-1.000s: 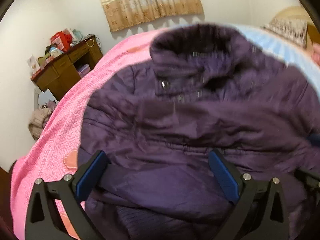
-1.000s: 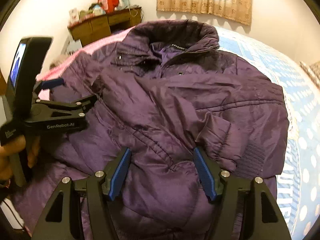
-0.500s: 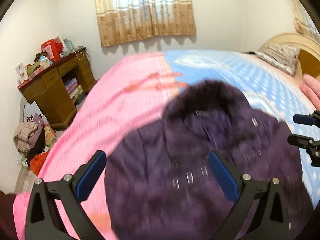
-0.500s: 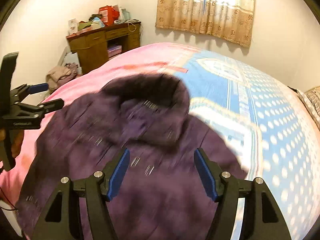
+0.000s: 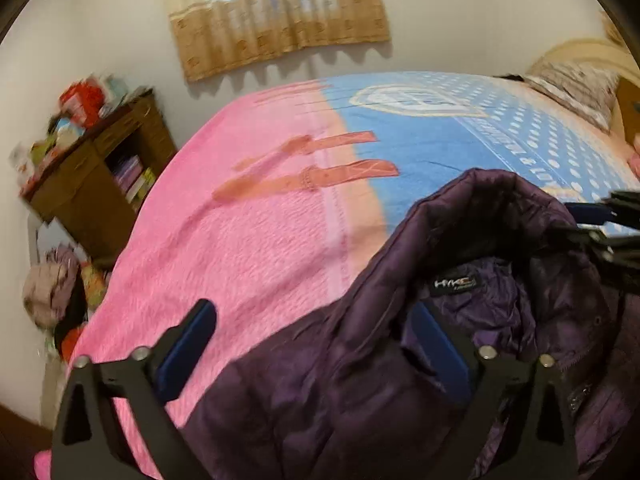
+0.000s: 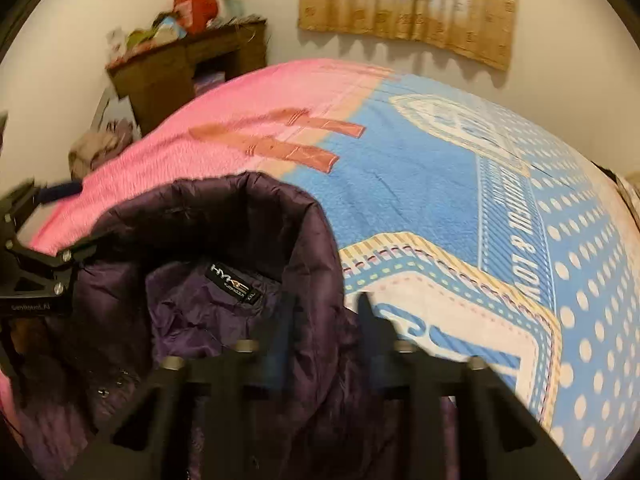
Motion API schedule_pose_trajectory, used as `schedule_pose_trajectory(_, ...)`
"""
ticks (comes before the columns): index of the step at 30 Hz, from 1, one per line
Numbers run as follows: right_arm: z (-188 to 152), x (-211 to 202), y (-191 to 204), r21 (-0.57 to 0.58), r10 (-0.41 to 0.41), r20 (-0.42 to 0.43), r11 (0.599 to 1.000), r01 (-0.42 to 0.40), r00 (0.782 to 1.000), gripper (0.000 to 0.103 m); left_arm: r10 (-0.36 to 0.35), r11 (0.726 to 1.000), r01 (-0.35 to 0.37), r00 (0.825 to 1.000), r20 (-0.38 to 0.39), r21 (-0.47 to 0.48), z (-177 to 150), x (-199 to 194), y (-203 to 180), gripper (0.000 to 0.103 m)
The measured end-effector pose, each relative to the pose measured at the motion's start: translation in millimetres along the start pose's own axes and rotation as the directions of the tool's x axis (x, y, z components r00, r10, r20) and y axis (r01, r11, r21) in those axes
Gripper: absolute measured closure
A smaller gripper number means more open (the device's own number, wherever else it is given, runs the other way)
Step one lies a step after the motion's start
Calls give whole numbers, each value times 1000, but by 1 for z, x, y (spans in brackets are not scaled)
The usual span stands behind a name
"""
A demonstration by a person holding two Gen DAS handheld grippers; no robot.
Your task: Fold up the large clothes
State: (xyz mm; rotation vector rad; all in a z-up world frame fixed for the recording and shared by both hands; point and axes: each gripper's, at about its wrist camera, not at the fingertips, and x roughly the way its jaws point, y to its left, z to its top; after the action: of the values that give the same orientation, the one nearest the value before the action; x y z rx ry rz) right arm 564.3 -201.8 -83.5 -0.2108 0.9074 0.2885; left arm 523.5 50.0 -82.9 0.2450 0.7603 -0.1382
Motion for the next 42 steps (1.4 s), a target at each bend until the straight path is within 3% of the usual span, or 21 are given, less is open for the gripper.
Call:
schedule_pose_trajectory(2, -4, -1, 7, -41, -11, 4, 999, 11, 1000, 92, -4, 1000, 4, 1000, 15, 28, 1, 1, -3, 28)
schedule_pose_trajectory(3, -8, -4, 11, -58, -9, 9, 998, 10, 1000, 93, -23, 999, 23, 1000, 9, 37, 3, 3, -4, 52)
schedule_pose_trajectory(4, -11, -8, 15, -73, -12, 10, 997, 13, 1000, 94, -44, 998, 45, 999, -13, 54, 3, 5, -6, 83)
schedule_pose_trajectory(5, -16, -14, 17, -87, -19, 14, 996, 20, 1000, 94, -63, 996, 65, 997, -38, 68, -1, 5, -6, 89)
schedule_pose_trajectory(9, -39, -42, 23, -149, -35, 45, 988, 41, 998, 94, -85, 991, 86, 996, -5, 107, -10, -17, -3, 92)
schedule_pose_trajectory(12, -60, -47, 18, -161, -52, 20, 985, 54, 998, 95, -108, 980, 101, 994, 34, 171, -28, -41, -6, 92)
schedule_pose_trajectory(18, -101, -46, 12, -160, -61, -40, 986, 54, 997, 95, -82, 924, 43, 993, 88, 379, -85, -71, -35, 93)
schedule_pose_trajectory(23, -119, -37, 24, -231, -122, -83, 968, 100, 989, 95, -62, 888, 36, 997, 40, 459, -112, -57, -55, 93)
schedule_pose_trajectory(28, -115, -55, 23, -257, -122, -81, 962, 98, 989, 88, -83, 897, 67, 996, 17, 437, -108, -51, -52, 93)
schedule_pose_trajectory(31, -104, -79, 11, -164, -109, -82, 982, 94, 991, 80, -105, 899, 87, 994, 19, 429, -105, -52, -50, 93)
schedule_pose_trajectory(33, -90, -99, 1, -19, -61, -36, 998, 61, 997, 77, -120, 896, 100, 993, 18, 434, -105, -53, -51, 93)
schedule_pose_trajectory(36, -68, -112, -1, 171, 18, 67, 985, -29, 998, 72, -116, 890, 97, 993, 15, 445, -105, -50, -53, 93)
schedule_pose_trajectory(39, -48, -88, 17, 225, 35, 118, 972, -61, 992, 53, -110, 886, 93, 994, 11, 455, -108, -48, -59, 93)
schedule_pose_trajectory(42, -45, -34, 29, 265, -17, 28, 964, 9, 999, 51, -98, 887, 80, 995, 16, 455, -111, -50, -61, 92)
